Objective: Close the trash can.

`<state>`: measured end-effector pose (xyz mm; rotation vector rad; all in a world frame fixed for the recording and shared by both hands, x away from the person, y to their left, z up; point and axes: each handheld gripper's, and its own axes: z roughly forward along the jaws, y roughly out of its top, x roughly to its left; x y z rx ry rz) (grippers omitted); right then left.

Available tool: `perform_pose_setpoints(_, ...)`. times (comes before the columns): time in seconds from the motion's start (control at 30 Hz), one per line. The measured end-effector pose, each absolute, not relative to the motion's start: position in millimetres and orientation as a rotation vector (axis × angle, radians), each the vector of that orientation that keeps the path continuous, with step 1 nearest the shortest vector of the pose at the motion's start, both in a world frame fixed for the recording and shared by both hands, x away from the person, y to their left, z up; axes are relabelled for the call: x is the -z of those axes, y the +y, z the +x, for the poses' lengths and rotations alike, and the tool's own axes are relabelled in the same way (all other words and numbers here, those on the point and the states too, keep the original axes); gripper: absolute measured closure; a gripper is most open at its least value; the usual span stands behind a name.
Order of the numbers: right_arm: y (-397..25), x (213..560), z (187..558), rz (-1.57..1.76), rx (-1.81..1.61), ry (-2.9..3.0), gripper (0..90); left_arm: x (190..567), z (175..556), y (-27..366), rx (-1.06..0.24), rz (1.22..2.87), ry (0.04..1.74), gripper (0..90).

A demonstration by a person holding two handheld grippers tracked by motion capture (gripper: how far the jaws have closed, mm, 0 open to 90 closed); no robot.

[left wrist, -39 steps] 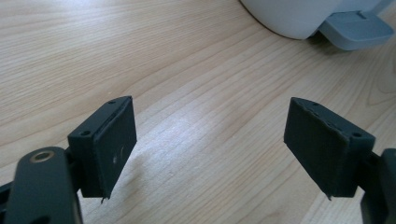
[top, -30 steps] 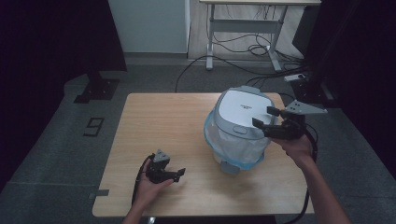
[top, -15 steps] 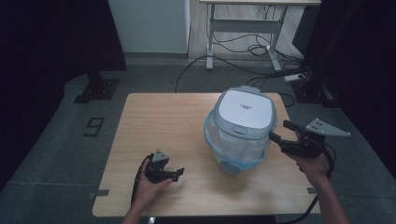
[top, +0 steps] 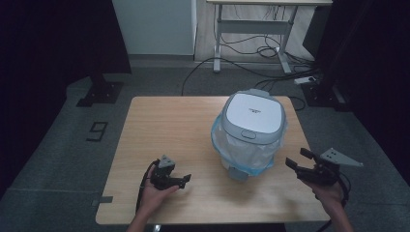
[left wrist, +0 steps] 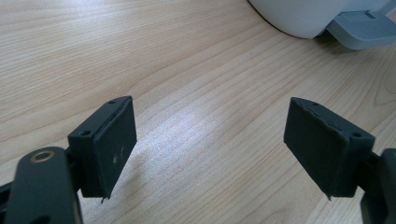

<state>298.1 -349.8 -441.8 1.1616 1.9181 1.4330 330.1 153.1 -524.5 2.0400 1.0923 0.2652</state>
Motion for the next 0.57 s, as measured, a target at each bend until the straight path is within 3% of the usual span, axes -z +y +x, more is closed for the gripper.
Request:
perform_pose_setpoints(0.33,-370.2,502.0,303.8,1.329,-1.354,1.948,21.4,525.4,330.3,151.9,-0.264,2.046,1.093,17.2)
perform_pose_setpoints(0.57,-372.8,500.4,304.9,1.334,-1.353,1.94,21.4,524.9,329.9,151.2,-0.269,2.048,1.089,17.2)
